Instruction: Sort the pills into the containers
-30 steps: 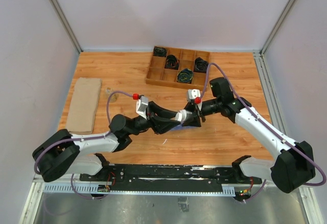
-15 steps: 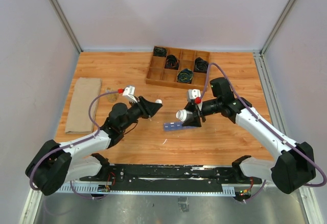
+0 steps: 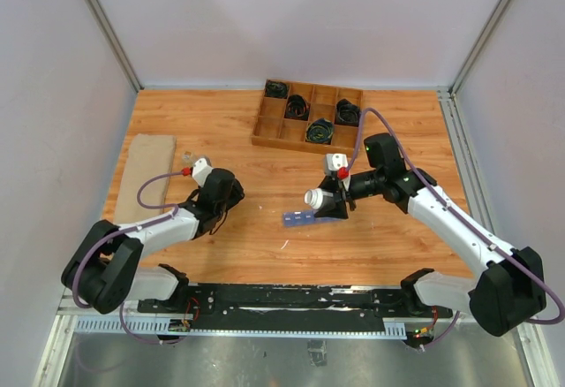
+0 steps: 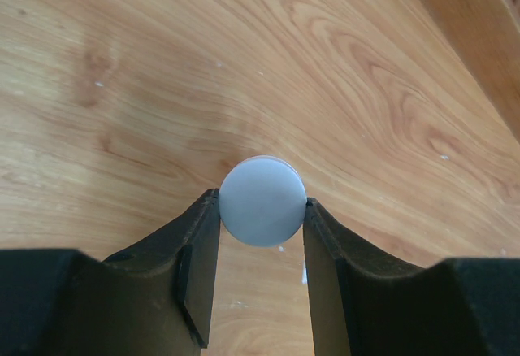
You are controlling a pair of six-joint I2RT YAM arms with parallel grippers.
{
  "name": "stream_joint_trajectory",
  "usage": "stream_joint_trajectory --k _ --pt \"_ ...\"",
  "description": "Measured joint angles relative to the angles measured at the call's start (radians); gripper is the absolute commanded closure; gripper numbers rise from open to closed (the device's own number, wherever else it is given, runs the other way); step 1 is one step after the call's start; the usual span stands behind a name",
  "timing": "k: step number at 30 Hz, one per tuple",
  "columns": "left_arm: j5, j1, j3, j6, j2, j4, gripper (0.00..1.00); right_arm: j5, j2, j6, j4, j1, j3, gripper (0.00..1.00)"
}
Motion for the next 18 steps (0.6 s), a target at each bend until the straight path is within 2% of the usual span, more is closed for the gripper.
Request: stream_joint_trajectory --k 3,10,15,18 --pt "-0.051 0.000 0.010 -0.016 0.012 -0.035 0.42 -0.002 0.000 0.002 0.000 -0.012 0.000 0.99" --pt "-0.090 0.000 0.010 -0.034 0.003 -0.086 0.17 -0.006 -0.004 0.012 0.000 -0.041 0.000 0.99" --pt "-0.052 0.000 0.007 -0.034 -0.099 -0.128 0.13 -0.033 -0.045 0.043 0.004 -0.086 0.000 0.99" --pt "0.010 0.000 -0.012 -0.026 -0.223 -0.134 0.11 -0.032 -0.101 0.115 0.023 -0.142 0.015 0.99"
